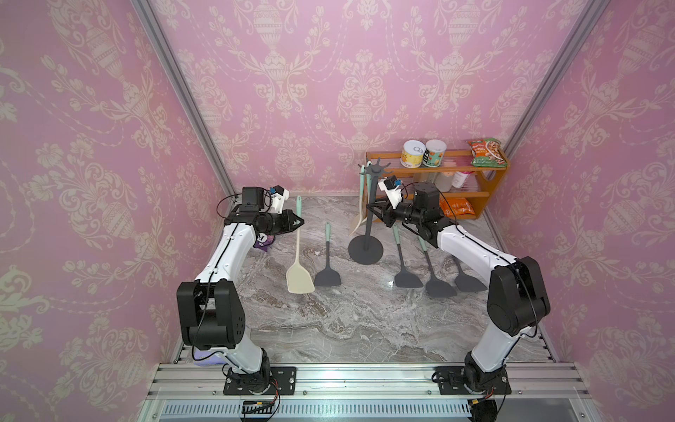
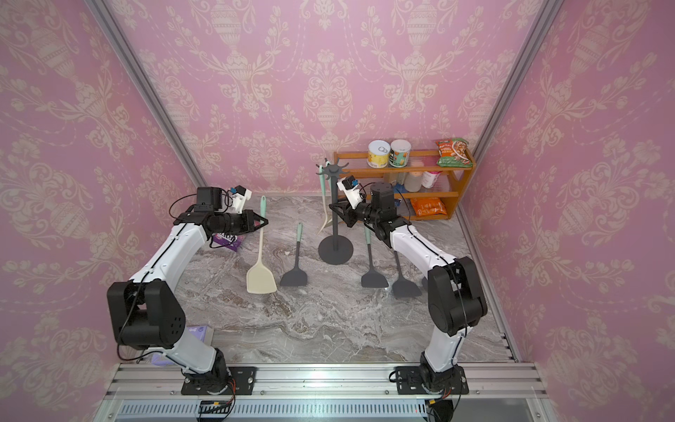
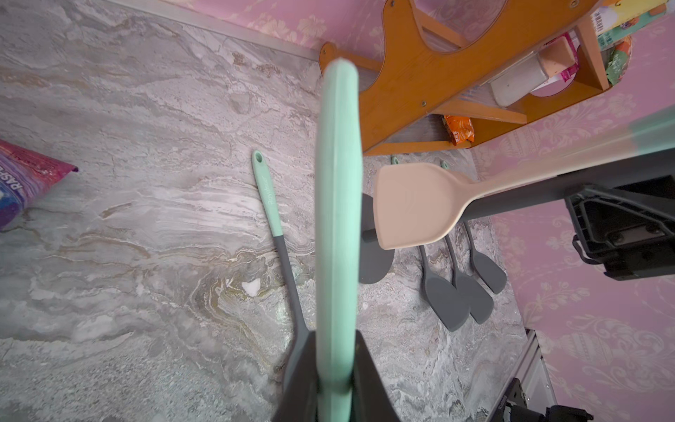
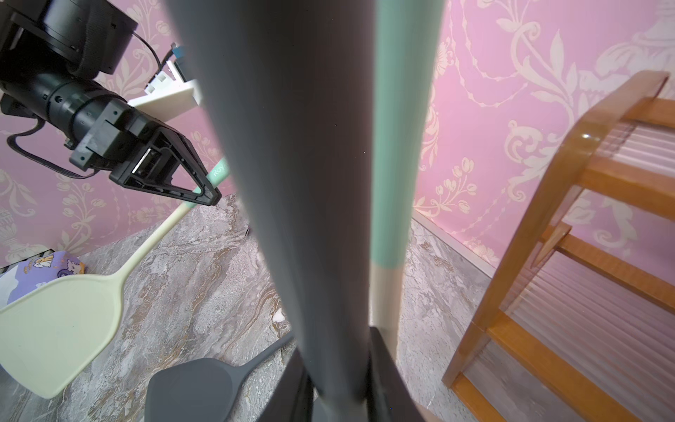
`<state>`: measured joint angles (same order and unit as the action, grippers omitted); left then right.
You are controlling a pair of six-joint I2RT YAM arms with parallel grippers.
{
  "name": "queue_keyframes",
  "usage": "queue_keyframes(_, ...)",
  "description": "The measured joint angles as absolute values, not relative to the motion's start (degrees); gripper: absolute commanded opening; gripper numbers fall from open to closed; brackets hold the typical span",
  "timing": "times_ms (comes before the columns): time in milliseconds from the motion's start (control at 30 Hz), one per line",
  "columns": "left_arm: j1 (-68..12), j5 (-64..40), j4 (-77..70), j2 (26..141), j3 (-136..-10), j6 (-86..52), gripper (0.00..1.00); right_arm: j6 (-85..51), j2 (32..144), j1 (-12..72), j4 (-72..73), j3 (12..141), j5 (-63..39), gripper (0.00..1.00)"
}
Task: Take the spatula off the kitchen utensil rack
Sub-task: Place the spatula at the center of the board.
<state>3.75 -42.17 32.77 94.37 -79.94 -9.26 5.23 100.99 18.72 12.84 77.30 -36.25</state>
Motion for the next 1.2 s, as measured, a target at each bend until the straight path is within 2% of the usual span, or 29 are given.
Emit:
queue_keyframes(200, 7.46, -46.24, 36.49, 104.84, -87.79, -4.12, 0.00, 5.98, 100.90, 18.72, 12.53, 77.30, -36.27, 0.00)
queue_keyframes(500, 8.03, -52.66, 33.89, 114.43, -88.60, -3.73, 0.00, 6.04, 100.86, 18.72, 12.34, 77.30, -36.27, 0.00)
queue_keyframes(1200, 8.03, -53.08, 25.71, 123.31, -88.73, -5.43, 0.00, 7.09, 100.29, 18.72, 10.31, 77.52, -36.23, 0.00)
